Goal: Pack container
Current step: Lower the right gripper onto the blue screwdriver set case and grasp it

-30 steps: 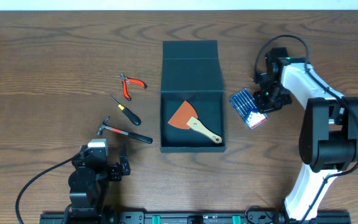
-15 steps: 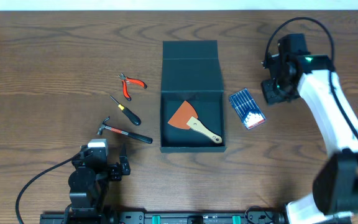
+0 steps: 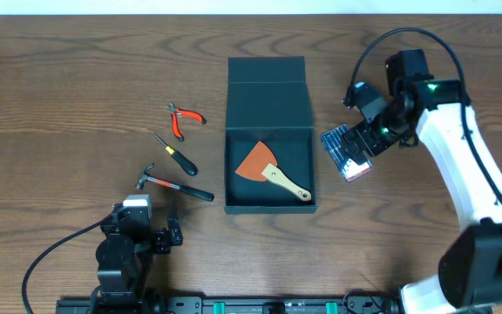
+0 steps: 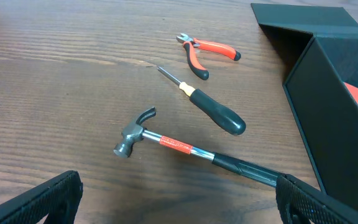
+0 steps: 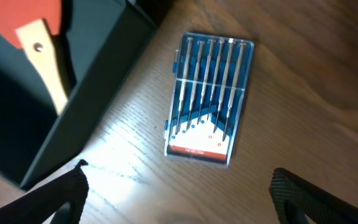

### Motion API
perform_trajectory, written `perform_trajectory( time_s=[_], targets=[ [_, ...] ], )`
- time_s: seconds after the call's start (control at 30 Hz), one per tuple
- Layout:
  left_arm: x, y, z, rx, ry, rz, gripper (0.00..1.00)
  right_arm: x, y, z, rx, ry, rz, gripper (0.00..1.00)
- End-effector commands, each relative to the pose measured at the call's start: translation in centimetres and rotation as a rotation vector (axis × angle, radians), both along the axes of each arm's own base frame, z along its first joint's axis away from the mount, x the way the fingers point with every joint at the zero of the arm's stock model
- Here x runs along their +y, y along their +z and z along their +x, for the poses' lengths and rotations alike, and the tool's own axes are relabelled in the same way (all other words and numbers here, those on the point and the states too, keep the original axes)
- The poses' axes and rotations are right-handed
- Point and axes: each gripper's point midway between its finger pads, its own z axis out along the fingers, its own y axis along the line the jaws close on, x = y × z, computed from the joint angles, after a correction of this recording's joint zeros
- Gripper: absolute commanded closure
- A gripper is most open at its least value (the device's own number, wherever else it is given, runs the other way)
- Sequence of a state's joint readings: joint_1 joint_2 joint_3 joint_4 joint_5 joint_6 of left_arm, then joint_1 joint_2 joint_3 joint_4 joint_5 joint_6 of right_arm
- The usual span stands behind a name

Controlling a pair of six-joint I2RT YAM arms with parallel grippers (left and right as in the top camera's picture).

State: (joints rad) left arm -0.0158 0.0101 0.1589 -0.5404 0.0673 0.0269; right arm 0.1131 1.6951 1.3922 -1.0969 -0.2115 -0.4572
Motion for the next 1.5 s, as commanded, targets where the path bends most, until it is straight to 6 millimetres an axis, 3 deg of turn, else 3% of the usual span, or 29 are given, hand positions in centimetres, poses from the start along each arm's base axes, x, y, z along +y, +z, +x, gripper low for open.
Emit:
perform_trajectory(
  time_s=[0.0,0.17,0.43,1.47],
  targets=[
    [0.1,-0.4,0.0,0.003,0.003,0.010,0.01,0.1,-2.0,0.3,0.036,0.039,-0.035,0.05],
    [0.1,-0.4,0.0,0.003,0.003,0.010,0.01,-0.2,-4.5,0.7,0.088,0.019,-0.083,0.04],
    [0.1,-0.4,0.0,0.003,0.003,0.010,0.02,-0.1,-6.8,1.2,0.117,-0.042,-0.146,0.04],
    [0.1,-0.4,0.0,0.003,0.003,0.010,0.02,0.1,-11.0,0.9,0.200,-0.084,-0.232,0.08]
  ],
)
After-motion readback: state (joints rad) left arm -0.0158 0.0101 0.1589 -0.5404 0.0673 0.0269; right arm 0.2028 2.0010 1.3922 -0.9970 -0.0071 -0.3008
